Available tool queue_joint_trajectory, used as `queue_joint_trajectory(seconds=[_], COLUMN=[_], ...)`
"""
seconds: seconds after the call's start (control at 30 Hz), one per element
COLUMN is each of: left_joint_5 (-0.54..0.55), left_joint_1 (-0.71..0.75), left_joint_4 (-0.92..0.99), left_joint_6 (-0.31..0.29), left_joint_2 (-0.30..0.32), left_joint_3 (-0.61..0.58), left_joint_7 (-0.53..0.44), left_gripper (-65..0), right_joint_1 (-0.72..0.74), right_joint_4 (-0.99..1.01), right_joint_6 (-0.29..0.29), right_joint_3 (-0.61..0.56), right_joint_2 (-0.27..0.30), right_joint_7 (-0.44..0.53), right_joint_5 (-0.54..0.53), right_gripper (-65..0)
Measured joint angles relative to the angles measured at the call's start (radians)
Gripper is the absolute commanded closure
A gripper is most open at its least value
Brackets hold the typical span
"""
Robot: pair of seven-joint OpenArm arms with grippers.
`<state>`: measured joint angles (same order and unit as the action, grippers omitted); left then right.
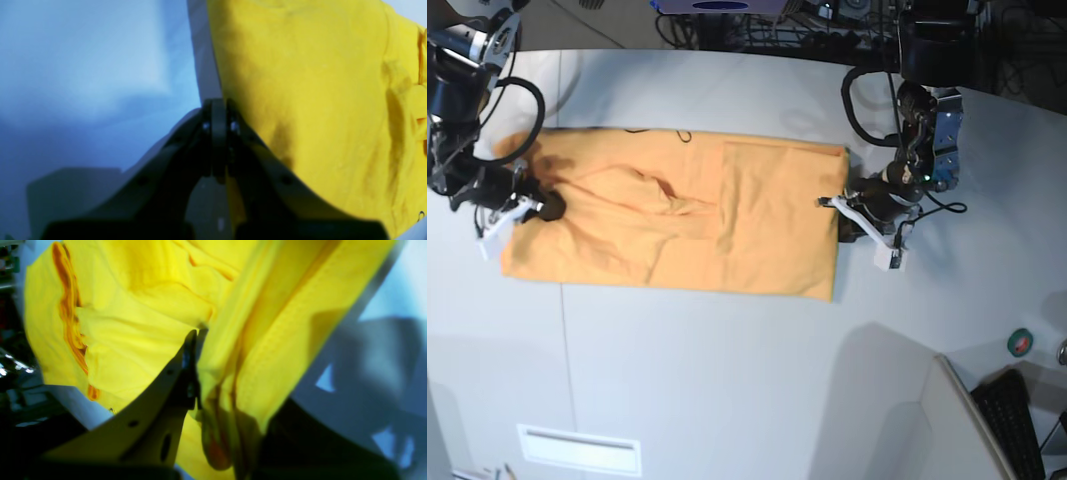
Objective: Layout the t-shirt on the table in an organized manner, then fold the t-shirt properly
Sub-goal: 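Grasp the folded shirt's ends with both grippers, then fold the shirt end with the right gripper over toward the left gripper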
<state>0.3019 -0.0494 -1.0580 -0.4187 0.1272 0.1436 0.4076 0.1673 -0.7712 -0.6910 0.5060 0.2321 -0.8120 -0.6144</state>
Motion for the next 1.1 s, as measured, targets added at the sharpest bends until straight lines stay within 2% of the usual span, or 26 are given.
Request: queue_joint_trajectory(seconds=[0.13,0.17,0.23,0.33,0.43,0.57,0.73,1.1], left_joint_5=[0.001,0.001,0.001,0.008,0.005,0.004,0.002,0.001], left_joint_1=[-0.001,-0.003,-0.003,-0.003,-0.003,-0.003,-0.014,-0.017], left_joint_4=[0.000,0.000,-0.005,-0.006,-0.006,-0.006,-0.007,-0.008], left_joint_6=[0.000,0.001,0.000,0.000,0.000,0.000,0.000,0.000], left_joint_2=[-0.020,-0.016,-0.011,-0.014,-0.037,-0.040,-0.041,-0.063], left_joint_3=[-0.020,-0.051,-0.100,-0.127,-0.124,-0.128,-0.132,-0.134], left_joint_7=[-0.001,-0.001,-0.001,-0.001,0.000,0.000,0.003,0.003], left_gripper=[0.0,0.0,0.0,0.0,0.0,0.0,0.0,0.0], right_joint_1=[-0.043,-0.053,-0.076,-0.120,-0.152,-0.154,-0.158,-0.124], right_joint_4=[-0.167,-0.214,-0.300,-0.426,-0.545,-0.677,-0.729,-0.779], right_joint_6=[0.006,0.030,0.138,0.240,0.285,0.383,0.444,0.629], right_joint_3=[-0.128,-0.153,-0.185,-0.234,-0.286,-0.351,-0.431,-0.680], right_joint_2=[0.004,0.003,-0.001,0.000,0.005,0.007,0.011,0.006], right_joint_7=[-0.006,-0.007,0.006,0.000,-0.009,-0.009,-0.038,-0.031], right_joint_5=[0.014,0.005,0.000,0.006,0.015,-0.005,-0.003,-0.006], right_gripper=[0.0,0.0,0.0,0.0,0.0,0.0,0.0,0.0])
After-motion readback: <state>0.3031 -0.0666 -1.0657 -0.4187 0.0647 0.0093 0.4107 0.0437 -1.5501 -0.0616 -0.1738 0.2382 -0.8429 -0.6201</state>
